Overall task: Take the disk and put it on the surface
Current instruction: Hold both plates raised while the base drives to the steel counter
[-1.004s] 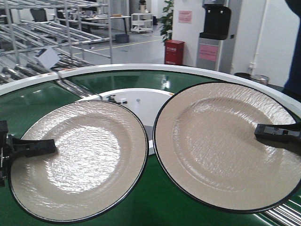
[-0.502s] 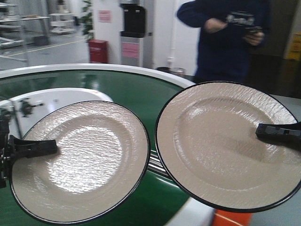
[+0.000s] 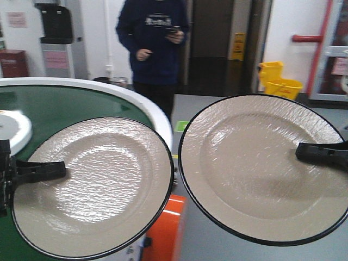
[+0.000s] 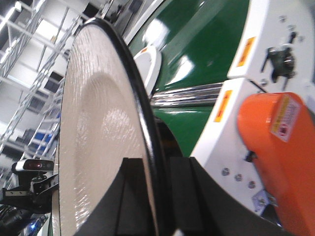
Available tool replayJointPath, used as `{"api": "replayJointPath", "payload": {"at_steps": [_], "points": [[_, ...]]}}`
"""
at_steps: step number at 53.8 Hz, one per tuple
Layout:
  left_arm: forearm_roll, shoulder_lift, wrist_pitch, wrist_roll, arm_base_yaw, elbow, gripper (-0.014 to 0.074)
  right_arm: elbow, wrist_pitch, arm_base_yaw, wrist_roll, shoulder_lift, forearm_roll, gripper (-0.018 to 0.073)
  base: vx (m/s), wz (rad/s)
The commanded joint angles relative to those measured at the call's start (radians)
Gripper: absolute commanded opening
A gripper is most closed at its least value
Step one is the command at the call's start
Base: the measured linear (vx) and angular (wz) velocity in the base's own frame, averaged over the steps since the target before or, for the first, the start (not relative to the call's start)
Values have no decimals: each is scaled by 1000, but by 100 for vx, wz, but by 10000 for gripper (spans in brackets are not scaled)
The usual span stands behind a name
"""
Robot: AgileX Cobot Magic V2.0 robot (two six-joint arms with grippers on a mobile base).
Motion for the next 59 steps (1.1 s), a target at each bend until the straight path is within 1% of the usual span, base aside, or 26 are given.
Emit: {"api": "replayJointPath", "payload": {"at_steps": [1,31,59], "points": [[-137,-45,70,-17,-6,-29,-1,-33,14,-7,-3,-27,130,-8,-12,-52],[-137,-45,72,-17,-6,-29,-1,-33,14,-7,-3,-27,130,-8,-6,-47],[-137,-45,77,-17,-6,-29,-1,-33,17,-7,-3,-27,130,-8,14,-49]]}}
